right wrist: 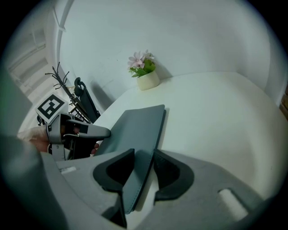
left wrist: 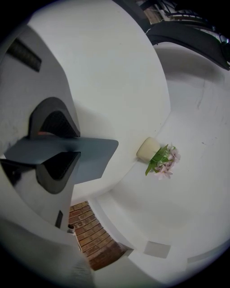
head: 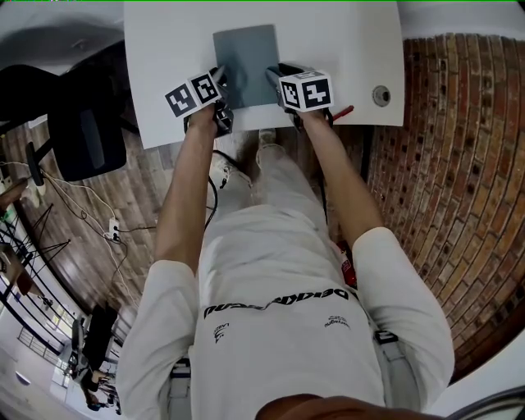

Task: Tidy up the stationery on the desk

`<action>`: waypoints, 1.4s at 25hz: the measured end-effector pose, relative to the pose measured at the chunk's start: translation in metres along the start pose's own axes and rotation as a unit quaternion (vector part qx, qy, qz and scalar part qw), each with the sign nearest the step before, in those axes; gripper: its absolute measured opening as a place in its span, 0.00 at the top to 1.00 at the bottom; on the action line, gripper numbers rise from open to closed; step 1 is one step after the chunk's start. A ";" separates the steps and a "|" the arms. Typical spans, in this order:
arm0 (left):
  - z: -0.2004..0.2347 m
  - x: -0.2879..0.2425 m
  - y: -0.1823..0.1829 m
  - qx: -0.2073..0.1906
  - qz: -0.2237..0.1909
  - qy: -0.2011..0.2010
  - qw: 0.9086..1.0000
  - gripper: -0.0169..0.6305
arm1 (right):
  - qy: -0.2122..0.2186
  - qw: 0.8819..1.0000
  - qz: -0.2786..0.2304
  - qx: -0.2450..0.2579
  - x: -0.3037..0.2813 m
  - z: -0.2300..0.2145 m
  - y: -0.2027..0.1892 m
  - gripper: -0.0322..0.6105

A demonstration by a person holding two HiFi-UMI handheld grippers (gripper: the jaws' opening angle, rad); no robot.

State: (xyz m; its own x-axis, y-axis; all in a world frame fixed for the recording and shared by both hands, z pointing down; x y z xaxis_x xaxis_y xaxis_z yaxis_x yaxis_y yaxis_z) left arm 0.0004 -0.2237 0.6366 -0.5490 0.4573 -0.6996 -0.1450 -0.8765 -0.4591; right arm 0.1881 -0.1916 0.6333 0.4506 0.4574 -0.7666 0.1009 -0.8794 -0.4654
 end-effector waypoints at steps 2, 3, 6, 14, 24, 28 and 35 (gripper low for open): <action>0.000 0.000 0.000 -0.004 -0.001 -0.002 1.000 0.82 | -0.008 1.000 0.002 -0.002 0.001 -0.001 0.000 0.74; 0.000 -0.001 0.000 -0.006 -0.001 -0.003 1.000 0.82 | -0.010 1.000 0.002 -0.003 0.002 -0.001 0.000 0.74; 0.001 0.000 0.000 -0.009 -0.005 -0.007 1.000 0.82 | -0.012 1.000 -0.001 -0.007 0.004 0.000 -0.003 0.74; -0.001 0.010 0.005 0.001 -0.027 -0.015 1.000 0.82 | -0.008 0.998 -0.039 -0.039 0.022 -0.003 -0.001 0.73; -0.047 0.086 0.017 -0.097 -0.096 -0.036 0.990 0.94 | -0.034 0.985 -0.154 -0.065 0.137 -0.009 0.002 0.77; -0.065 0.117 0.015 -0.143 -0.112 -0.035 0.983 0.98 | -0.054 0.980 -0.178 -0.068 0.175 -0.011 -0.006 0.78; -0.095 0.165 0.002 -0.212 -0.135 -0.055 0.966 0.98 | -0.091 0.971 -0.177 -0.135 0.198 -0.035 -0.043 0.78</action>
State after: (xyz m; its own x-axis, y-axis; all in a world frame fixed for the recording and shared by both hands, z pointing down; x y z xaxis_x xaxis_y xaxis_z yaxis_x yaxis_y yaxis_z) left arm -0.0120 -0.1361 0.4678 -0.6251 0.6224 -0.4710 0.0425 -0.5754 -0.8168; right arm 0.3037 -0.0677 0.5165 0.1843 0.7308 -0.6572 0.4603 -0.6550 -0.5993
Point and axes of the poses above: the fingertips, and each gripper's own axes: x backward along the fingers, z to its left, y out of its top, the point moved 7 cm from there along x, backward along the fingers, and after that the axes turned 8 degrees about -x, right-handed, at the moved point
